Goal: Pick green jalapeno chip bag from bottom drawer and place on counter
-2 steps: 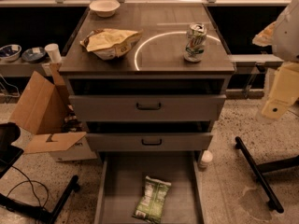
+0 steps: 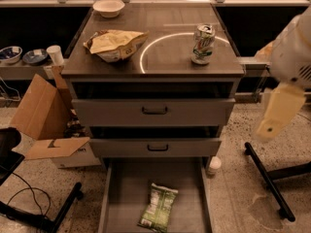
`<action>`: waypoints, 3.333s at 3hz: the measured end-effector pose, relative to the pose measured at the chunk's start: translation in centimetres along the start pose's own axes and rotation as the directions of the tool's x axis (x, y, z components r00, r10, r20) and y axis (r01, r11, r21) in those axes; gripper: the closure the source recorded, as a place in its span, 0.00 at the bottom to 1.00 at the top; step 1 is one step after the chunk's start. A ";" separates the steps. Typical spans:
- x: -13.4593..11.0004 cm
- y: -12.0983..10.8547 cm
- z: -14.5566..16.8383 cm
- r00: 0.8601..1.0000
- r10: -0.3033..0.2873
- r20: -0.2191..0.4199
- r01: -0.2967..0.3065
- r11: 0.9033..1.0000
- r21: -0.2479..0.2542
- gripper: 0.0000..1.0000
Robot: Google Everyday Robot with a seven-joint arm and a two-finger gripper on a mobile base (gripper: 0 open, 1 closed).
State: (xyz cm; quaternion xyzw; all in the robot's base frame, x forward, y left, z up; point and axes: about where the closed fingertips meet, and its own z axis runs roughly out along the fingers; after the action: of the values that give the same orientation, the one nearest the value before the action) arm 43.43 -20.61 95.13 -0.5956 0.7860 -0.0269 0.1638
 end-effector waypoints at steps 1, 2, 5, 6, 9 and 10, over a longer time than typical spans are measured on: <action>-0.9 2.3 5.4 0.999 0.049 0.014 -0.049 0.999 0.010 0.00; -1.1 4.3 12.7 0.996 0.090 -0.026 -0.090 0.996 0.007 0.00; 0.2 8.2 26.0 0.966 0.226 -0.124 -0.231 0.972 -0.029 0.00; 0.1 8.2 26.6 0.967 0.229 -0.111 -0.234 0.972 -0.029 0.00; -4.5 8.9 48.9 0.957 0.289 -0.010 -0.288 0.953 -0.097 0.00; -5.3 8.3 55.0 0.938 0.342 0.050 -0.336 0.937 -0.100 0.00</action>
Offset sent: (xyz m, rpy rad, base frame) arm -0.0155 0.0561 -0.2638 -0.0713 0.1280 -0.1687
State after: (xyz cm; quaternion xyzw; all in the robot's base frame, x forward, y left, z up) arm 52.96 -4.80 42.37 -0.4586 0.8713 0.0572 0.1651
